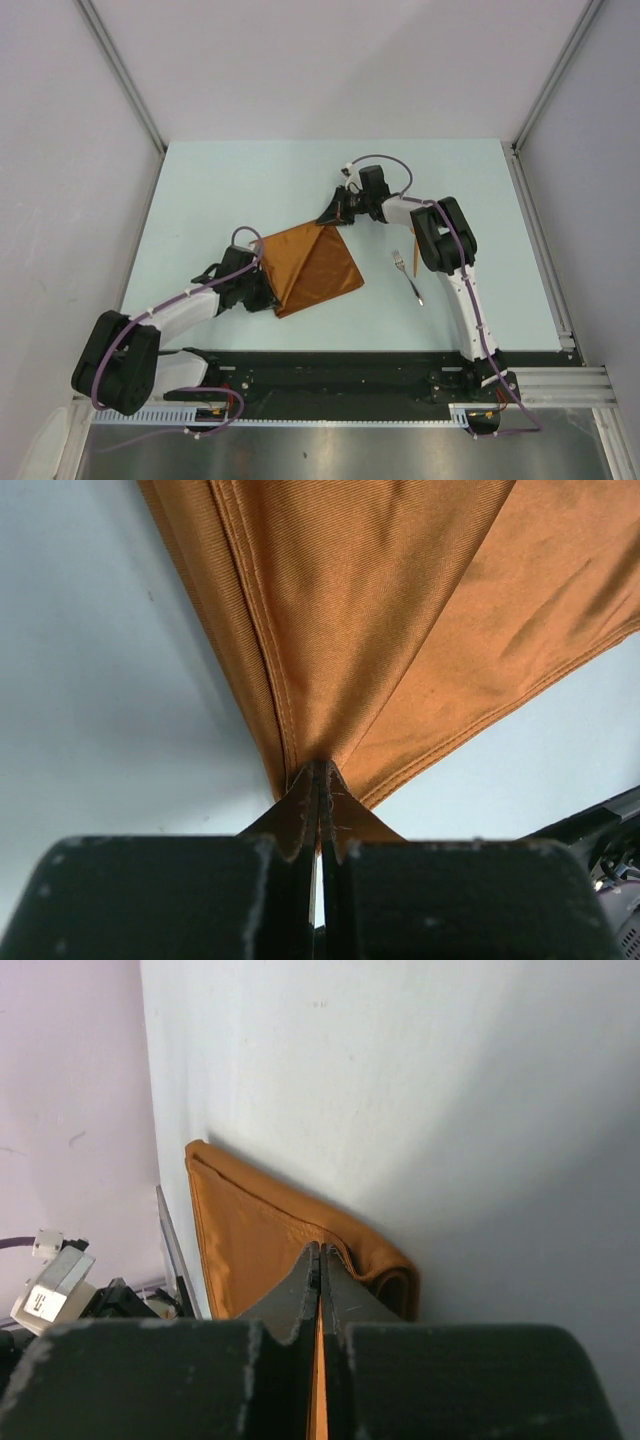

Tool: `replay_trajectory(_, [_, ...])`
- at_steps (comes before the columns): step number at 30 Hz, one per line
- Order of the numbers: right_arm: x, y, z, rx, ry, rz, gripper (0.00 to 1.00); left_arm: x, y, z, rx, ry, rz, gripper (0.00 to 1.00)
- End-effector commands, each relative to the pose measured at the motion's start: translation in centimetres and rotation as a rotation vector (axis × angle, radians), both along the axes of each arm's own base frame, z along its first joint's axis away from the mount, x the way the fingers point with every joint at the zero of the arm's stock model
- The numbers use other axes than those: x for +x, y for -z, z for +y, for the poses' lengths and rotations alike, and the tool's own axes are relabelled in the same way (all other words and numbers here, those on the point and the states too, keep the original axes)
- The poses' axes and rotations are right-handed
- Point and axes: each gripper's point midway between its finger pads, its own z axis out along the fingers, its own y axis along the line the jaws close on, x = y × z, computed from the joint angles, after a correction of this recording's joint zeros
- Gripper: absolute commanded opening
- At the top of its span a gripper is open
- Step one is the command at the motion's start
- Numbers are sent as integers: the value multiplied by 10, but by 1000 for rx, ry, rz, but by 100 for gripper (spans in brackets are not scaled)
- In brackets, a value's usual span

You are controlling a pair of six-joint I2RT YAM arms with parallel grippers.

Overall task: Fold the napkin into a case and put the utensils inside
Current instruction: Smooth out the upper triangle-folded napkin at the center of the board.

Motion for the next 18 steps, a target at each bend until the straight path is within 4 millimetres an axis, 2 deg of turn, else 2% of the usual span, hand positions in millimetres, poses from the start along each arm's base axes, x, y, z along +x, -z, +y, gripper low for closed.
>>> replay_trajectory(1, [19,5,-4,19,30,-35,0,-5,9,0,10,10,18,0])
replay_trajectory(2, [19,8,-6,16,33,-29,0,-4,5,-1,5,14,5,0])
replay_trajectory(5, [21,-1,-9,21,35,-42,0,2,-12,-1,5,17,-33,0])
replay_trajectory(11, [22,-34,-1,27,13,-88,0,18,-54,-10,-35,9,-90,7])
replay_trajectory(15, [14,-54,8,6,-8,-121,0,15,-51,-14,-64,11,-78,6])
replay_trajectory(16, [10,-66,11,12,-15,-139,0,8,-42,-12,-57,7,-53,6])
replay_trajectory(18, [1,-74,18,4,-22,-153,1,1,-33,-10,-59,4,-35,5])
